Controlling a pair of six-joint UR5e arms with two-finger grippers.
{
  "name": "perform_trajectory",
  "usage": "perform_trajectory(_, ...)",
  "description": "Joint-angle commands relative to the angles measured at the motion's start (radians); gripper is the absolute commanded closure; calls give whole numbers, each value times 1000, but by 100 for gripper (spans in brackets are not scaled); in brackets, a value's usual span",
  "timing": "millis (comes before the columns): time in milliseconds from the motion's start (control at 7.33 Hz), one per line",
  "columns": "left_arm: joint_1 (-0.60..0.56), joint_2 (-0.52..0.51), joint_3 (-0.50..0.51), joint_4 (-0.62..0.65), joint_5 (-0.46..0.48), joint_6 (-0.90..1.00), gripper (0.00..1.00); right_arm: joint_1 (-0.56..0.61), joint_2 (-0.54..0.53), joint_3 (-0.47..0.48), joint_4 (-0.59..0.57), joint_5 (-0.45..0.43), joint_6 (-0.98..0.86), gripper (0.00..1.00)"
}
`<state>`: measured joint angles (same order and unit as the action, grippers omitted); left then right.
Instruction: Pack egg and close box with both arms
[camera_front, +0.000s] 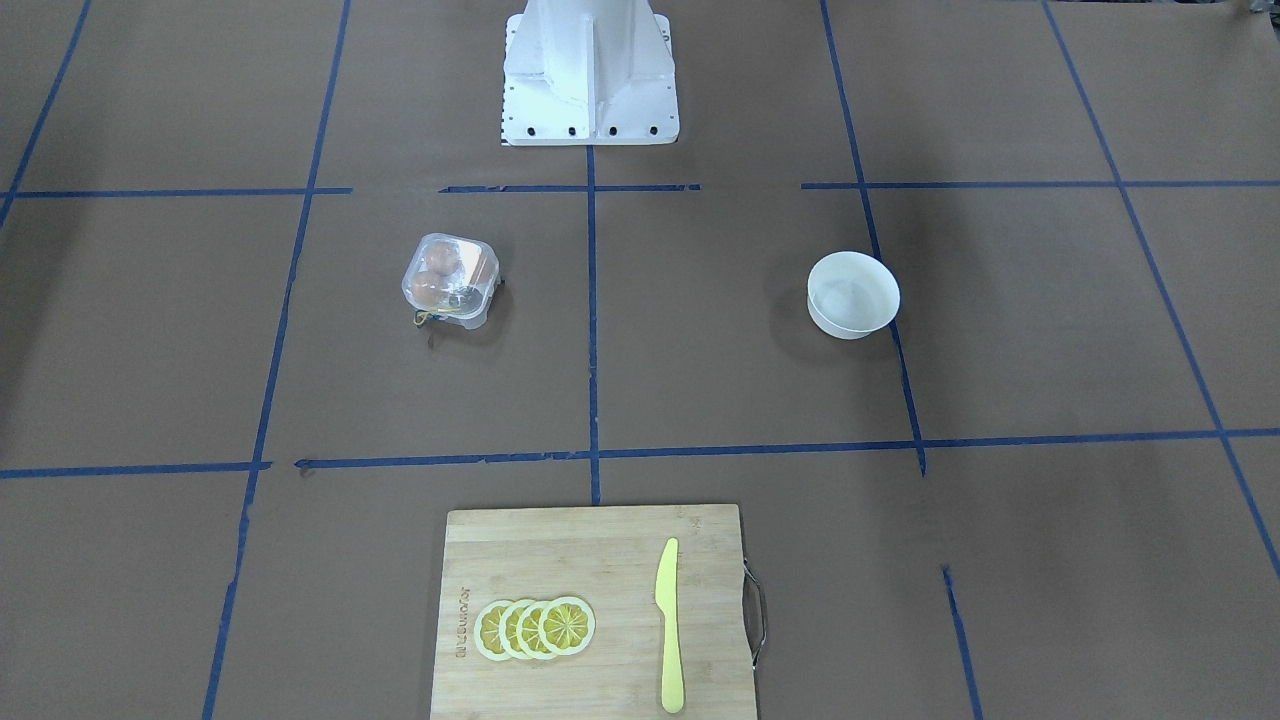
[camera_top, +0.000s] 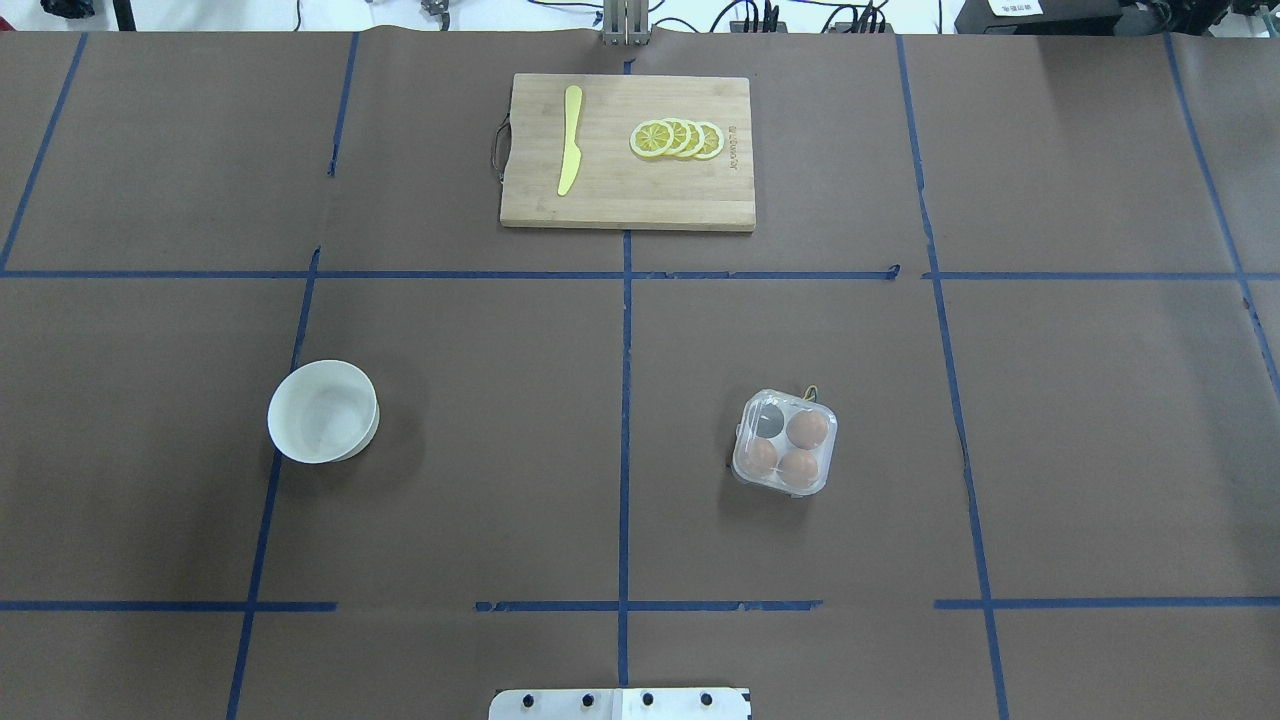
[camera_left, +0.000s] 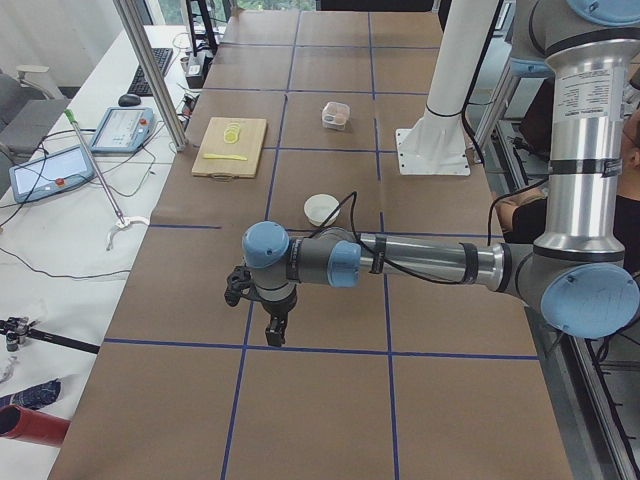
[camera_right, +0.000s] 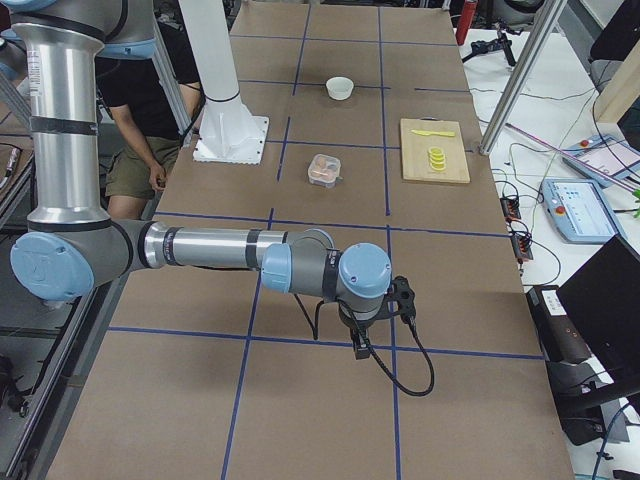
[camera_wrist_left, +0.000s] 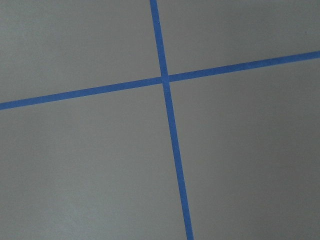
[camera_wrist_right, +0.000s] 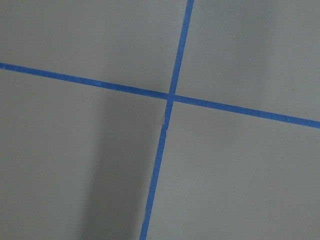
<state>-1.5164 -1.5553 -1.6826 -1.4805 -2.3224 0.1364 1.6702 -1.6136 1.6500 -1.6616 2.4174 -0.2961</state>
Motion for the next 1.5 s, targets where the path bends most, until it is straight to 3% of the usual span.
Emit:
perform_trajectory(0, -1, 0, 3, 2, 0, 2, 0, 0, -34, 51, 0, -3, 0, 0)
perform_trajectory(545, -4, 6, -8, 2, -3, -3, 0, -6, -43, 44, 0, -12, 3, 0)
perform_trajectory(682, -14, 0, 3, 3, -2, -3, 0, -18, -46, 81, -3, -9, 9, 0)
perform_trajectory(955, -16, 7, 6, 3, -14, -8, 0, -128, -46, 106, -9, -50, 21, 0)
perform_trajectory(1364, -14, -5, 20, -1, -17, -21, 0, -148, -54, 126, -9, -63, 18, 0)
